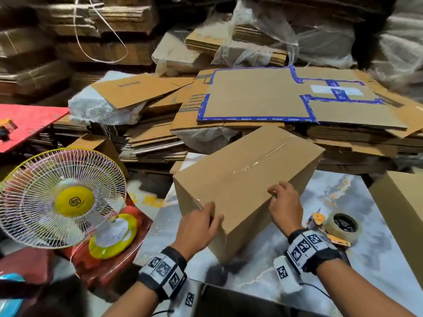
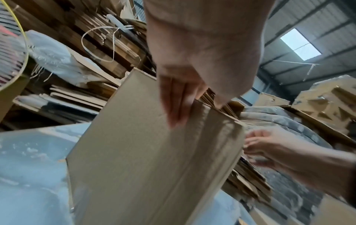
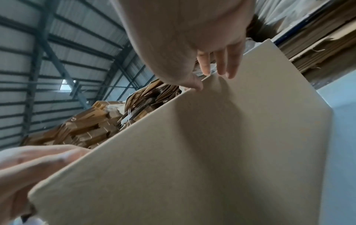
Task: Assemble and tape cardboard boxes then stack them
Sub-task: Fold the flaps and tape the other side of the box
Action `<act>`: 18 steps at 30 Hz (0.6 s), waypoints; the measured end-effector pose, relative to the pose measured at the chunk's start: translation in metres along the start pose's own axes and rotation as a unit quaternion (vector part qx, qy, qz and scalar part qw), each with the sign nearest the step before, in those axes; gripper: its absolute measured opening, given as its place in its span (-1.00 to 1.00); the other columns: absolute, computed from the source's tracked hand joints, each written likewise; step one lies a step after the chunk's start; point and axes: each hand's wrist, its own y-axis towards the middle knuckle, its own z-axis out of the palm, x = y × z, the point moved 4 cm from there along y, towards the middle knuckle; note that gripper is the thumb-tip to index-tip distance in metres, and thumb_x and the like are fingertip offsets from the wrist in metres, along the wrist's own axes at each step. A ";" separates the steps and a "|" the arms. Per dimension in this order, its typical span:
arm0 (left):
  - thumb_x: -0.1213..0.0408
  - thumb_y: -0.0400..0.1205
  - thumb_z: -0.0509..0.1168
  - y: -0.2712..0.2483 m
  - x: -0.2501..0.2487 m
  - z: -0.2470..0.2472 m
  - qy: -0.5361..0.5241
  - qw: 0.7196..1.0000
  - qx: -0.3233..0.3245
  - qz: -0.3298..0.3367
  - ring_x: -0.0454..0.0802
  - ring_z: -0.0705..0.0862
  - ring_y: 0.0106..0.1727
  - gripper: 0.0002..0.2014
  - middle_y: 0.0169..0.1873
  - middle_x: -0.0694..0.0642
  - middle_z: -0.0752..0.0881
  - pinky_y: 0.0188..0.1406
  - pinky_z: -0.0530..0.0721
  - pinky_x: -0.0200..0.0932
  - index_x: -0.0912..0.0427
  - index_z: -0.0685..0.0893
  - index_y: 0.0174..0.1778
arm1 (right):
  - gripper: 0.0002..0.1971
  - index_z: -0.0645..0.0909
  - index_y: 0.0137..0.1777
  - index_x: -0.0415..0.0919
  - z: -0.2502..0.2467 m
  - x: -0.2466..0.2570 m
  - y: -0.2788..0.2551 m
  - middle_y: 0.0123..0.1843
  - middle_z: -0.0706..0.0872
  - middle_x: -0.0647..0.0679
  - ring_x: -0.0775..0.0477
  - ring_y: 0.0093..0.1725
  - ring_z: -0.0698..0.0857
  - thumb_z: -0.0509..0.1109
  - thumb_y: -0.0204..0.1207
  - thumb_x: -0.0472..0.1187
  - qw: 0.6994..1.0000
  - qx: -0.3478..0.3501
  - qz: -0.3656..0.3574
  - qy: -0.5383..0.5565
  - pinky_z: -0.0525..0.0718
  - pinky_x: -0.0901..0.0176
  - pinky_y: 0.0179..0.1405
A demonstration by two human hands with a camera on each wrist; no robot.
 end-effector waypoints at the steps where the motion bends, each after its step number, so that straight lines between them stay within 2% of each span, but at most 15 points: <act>1: -0.09 0.74 0.12 0.007 0.002 -0.005 -0.019 0.999 -0.050 -0.008 0.27 0.76 -0.06 -0.63 -0.15 0.17 0.81 -0.27 0.60 0.03 0.08 0.67 0.18 | -0.70 0.71 0.27 -0.18 -0.001 -0.003 -0.005 0.49 0.53 -0.18 -0.29 0.42 0.54 0.33 0.60 -0.39 1.000 -0.002 0.016 0.024 0.61 -0.10 0.25; 3: 0.02 0.68 0.22 0.027 0.019 -0.019 -0.063 0.985 -0.157 -0.043 0.30 0.74 -0.04 -0.68 -0.12 0.23 0.78 -0.22 0.68 0.07 0.16 0.74 0.09 | -0.68 0.63 0.34 -0.18 -0.001 -0.005 -0.016 0.45 0.53 -0.17 -0.27 0.35 0.59 0.38 0.59 -0.28 0.996 0.004 0.037 0.077 0.61 -0.08 0.21; 4: 0.05 0.66 0.24 0.040 0.033 -0.024 -0.065 0.977 -0.192 -0.068 0.33 0.69 0.09 -0.64 0.01 0.29 0.74 -0.06 0.70 0.15 0.23 0.74 0.17 | -0.64 0.59 0.38 -0.18 0.000 -0.004 -0.022 0.43 0.55 -0.18 -0.25 0.35 0.59 0.40 0.60 -0.22 0.994 0.017 0.047 0.098 0.60 -0.06 0.22; 5: 0.07 0.64 0.27 0.054 0.047 -0.028 -0.067 0.973 -0.198 -0.098 0.39 0.61 0.26 -0.58 0.19 0.37 0.68 0.17 0.65 0.23 0.30 0.69 0.29 | -0.60 0.56 0.43 -0.18 0.001 -0.001 -0.028 0.42 0.57 -0.18 -0.23 0.36 0.58 0.42 0.62 -0.16 0.991 0.035 0.060 0.114 0.58 -0.05 0.26; 6: 0.08 0.65 0.31 0.066 0.060 -0.030 -0.086 0.972 -0.175 -0.132 0.42 0.52 0.41 -0.49 0.35 0.44 0.59 0.36 0.53 0.26 0.35 0.61 0.43 | -0.56 0.53 0.48 -0.17 0.003 0.002 -0.035 0.43 0.58 -0.19 -0.21 0.39 0.57 0.42 0.63 -0.11 0.987 0.057 0.074 0.134 0.55 -0.04 0.31; 7: 0.07 0.66 0.33 0.076 0.069 -0.031 -0.113 0.971 -0.140 -0.158 0.42 0.46 0.49 -0.42 0.43 0.47 0.53 0.45 0.44 0.23 0.38 0.52 0.51 | -0.51 0.49 0.54 -0.16 0.004 0.008 -0.041 0.47 0.57 -0.18 -0.19 0.44 0.55 0.42 0.65 -0.06 0.980 0.085 0.087 0.157 0.54 -0.03 0.37; 10: 0.05 0.72 0.32 0.090 0.081 -0.018 -0.175 0.965 -0.059 -0.185 0.41 0.53 0.42 -0.43 0.38 0.48 0.54 0.33 0.50 0.14 0.33 0.46 0.55 | -0.32 0.27 0.71 -0.14 0.010 0.026 -0.054 0.69 0.36 -0.17 -0.19 0.62 0.40 0.41 0.67 0.01 0.952 0.183 0.107 0.221 0.41 0.02 0.52; 12: -0.02 0.71 0.33 0.087 0.078 -0.010 -0.164 0.969 -0.045 -0.180 0.45 0.55 0.35 -0.42 0.29 0.46 0.54 0.30 0.53 0.16 0.25 0.47 0.56 | -0.20 0.08 0.79 -0.10 0.011 0.032 -0.057 0.81 0.02 -0.22 -0.26 0.72 0.25 0.41 0.67 0.03 0.939 0.224 0.126 0.228 0.31 0.02 0.59; 14: -0.19 0.66 0.30 0.079 0.068 -0.002 -0.147 0.974 -0.030 -0.172 0.45 0.54 0.33 -0.34 0.25 0.44 0.54 0.28 0.57 0.20 0.19 0.48 0.56 | -0.12 -0.06 0.81 -0.08 0.009 0.027 -0.056 0.80 -0.30 -0.28 -0.34 0.76 0.11 0.42 0.67 0.00 0.933 0.226 0.159 0.231 0.20 -0.01 0.66; 16: -0.32 0.55 0.23 0.069 0.050 0.005 -0.134 0.978 -0.019 -0.158 0.42 0.56 0.32 -0.23 0.25 0.44 0.54 0.25 0.58 0.17 0.18 0.48 0.54 | -0.07 -0.12 0.81 -0.07 0.004 0.014 -0.055 0.78 -0.39 -0.30 -0.36 0.77 0.06 0.44 0.65 -0.04 0.934 0.203 0.183 0.230 0.16 0.00 0.67; 18: -0.33 0.57 0.25 0.059 0.028 0.008 -0.127 0.982 -0.017 -0.141 0.42 0.57 0.31 -0.22 0.25 0.44 0.55 0.22 0.57 0.15 0.19 0.48 0.54 | -0.05 -0.11 0.81 -0.08 -0.003 -0.005 -0.051 0.79 -0.29 -0.30 -0.37 0.75 0.14 0.46 0.61 -0.06 0.945 0.169 0.192 0.204 0.23 0.01 0.64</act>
